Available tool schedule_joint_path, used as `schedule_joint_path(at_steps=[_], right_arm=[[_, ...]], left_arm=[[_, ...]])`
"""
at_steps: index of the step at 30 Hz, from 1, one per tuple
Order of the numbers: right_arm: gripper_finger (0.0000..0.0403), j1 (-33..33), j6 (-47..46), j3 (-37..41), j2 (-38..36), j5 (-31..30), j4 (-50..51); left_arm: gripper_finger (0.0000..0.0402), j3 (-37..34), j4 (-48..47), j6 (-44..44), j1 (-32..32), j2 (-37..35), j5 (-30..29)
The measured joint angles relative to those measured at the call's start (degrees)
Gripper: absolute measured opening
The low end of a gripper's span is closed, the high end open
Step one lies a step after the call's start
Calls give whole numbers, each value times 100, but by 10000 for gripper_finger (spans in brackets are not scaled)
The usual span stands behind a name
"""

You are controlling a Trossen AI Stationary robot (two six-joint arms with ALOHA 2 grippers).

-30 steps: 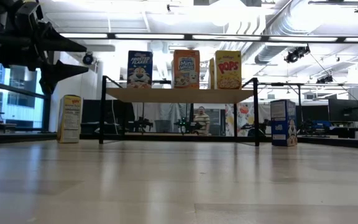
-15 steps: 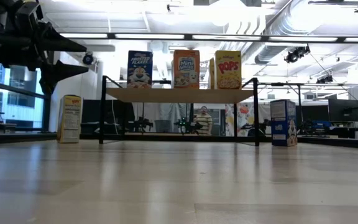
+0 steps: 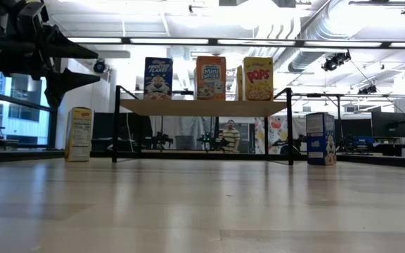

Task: Stack cereal on shelf
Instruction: Put the orange cereal box aligned with the other orange cereal boxes on the shelf

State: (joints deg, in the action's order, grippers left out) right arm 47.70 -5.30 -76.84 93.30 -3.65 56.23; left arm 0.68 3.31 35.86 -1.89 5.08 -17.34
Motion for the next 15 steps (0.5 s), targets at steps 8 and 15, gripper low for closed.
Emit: schedule_joint_path(at_steps=[8,15], right_arm=[[245,174,129,0,65,-298,2],[245,184,129,0,65,-383,0]], left_arm=[[229,1,0,-5,-2,0,0],[229,1,0,-3,-2,-1,0]])
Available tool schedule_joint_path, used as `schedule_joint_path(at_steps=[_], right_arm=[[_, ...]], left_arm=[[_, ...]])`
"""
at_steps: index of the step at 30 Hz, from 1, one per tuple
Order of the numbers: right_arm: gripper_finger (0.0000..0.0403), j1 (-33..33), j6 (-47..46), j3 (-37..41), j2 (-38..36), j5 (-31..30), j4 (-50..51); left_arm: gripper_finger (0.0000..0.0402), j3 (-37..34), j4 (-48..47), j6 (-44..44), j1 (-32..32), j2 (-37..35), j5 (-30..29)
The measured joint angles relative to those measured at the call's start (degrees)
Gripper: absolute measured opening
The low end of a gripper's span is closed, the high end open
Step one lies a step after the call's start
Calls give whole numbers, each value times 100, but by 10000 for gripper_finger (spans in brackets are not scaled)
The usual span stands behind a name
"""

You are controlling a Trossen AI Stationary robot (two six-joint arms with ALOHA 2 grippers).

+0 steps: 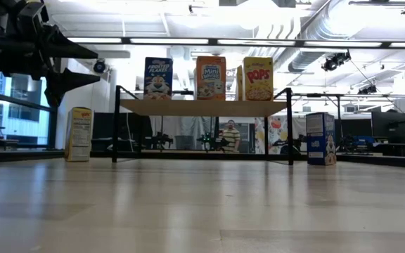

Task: Stack cereal on shelf
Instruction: Put the orange cereal box aligned with the other orange cereal boxes on the shelf

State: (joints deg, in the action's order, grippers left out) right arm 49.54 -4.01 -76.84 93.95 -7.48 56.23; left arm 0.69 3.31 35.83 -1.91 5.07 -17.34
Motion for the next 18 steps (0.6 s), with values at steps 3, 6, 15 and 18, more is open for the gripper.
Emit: schedule_joint_path(at_steps=[3,6,15,18], right_arm=[[245,0,0,0,0,19,0],[245,2,-9,0,8,61,-25],[245,-11,-46,4,142,208,-130],[245,-11,-46,4,251,214,-127]], left_arm=[[229,-1,-1,-2,0,1,-1],[229,0,0,1,0,1,0],[229,0,0,1,0,1,0],[229,0,-1,1,0,1,0]])
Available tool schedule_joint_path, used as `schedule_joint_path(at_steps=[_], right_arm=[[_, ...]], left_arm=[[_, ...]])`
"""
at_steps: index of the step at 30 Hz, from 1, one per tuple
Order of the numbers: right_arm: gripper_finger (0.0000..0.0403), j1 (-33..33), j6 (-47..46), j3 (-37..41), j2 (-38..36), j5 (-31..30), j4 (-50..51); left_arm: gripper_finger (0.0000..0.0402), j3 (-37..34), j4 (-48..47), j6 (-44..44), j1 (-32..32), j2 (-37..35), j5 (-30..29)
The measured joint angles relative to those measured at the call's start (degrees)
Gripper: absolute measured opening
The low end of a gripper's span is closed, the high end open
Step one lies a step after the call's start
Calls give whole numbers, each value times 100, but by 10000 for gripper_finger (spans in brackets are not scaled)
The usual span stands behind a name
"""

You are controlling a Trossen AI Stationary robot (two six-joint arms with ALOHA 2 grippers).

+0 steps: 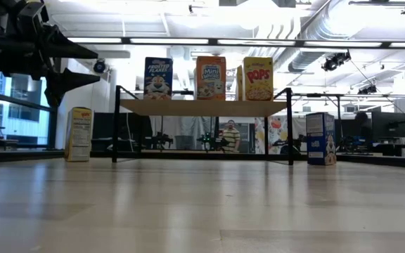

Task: Stack cereal on shelf
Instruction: Put the orange cereal box aligned with the other orange cereal boxes on the shelf

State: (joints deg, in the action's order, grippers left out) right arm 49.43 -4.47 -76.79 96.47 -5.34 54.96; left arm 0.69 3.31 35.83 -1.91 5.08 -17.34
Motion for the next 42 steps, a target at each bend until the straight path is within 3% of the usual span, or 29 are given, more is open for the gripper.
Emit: schedule_joint_path(at_steps=[11,26,42], right_arm=[[239,0,-21,2,74,-46,2],[156,0,-214,2,74,-24,2],[150,-394,-1073,-2,66,-50,6]], left_arm=[[229,-1,-2,0,1,0,0],[229,0,-2,0,0,0,-2],[229,0,-2,-2,0,0,0]])
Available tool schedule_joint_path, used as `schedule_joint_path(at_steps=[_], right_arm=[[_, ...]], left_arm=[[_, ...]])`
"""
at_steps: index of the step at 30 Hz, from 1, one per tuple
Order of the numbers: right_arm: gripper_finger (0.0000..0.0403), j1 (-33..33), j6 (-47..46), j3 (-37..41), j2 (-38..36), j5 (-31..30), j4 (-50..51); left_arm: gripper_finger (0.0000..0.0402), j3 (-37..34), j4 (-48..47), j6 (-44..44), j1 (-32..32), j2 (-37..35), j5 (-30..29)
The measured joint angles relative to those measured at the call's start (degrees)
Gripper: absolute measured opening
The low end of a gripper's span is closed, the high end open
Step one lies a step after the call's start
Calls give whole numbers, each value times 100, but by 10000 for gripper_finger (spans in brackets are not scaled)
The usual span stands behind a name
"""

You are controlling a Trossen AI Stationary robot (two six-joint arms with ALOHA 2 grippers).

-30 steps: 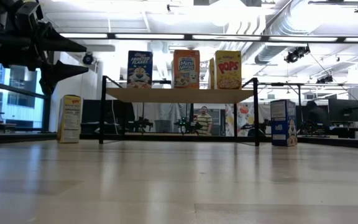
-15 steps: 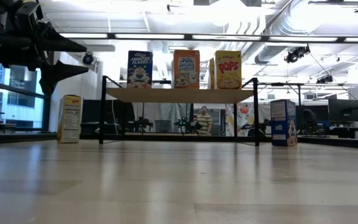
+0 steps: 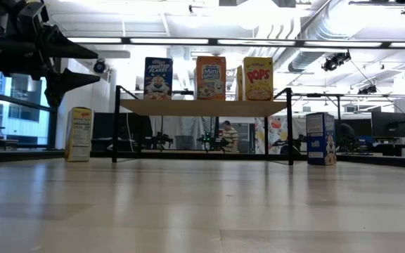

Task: Stack cereal on shelf
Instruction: Put the orange cereal box aligned with the other orange cereal boxes on the shelf

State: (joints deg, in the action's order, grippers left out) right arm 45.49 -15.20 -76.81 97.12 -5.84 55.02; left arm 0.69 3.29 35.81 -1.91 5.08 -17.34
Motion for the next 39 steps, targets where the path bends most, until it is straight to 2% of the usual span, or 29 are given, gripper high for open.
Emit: schedule_joint_path(at_steps=[9,15,21,28,39], right_arm=[[150,-597,19,-681,-2,-29,162],[149,-1178,57,-1315,-2,-400,621],[149,-1916,498,-1914,-2,-754,669],[149,-2909,1202,-2599,-3,-809,666],[149,-4458,2722,-3120,-4,-762,12]], left_arm=[[229,0,0,0,1,0,0],[229,0,0,0,0,0,0],[229,0,0,0,2,0,0],[229,0,2,-69,0,0,-2],[229,-1,2,-984,0,-2,-4]])
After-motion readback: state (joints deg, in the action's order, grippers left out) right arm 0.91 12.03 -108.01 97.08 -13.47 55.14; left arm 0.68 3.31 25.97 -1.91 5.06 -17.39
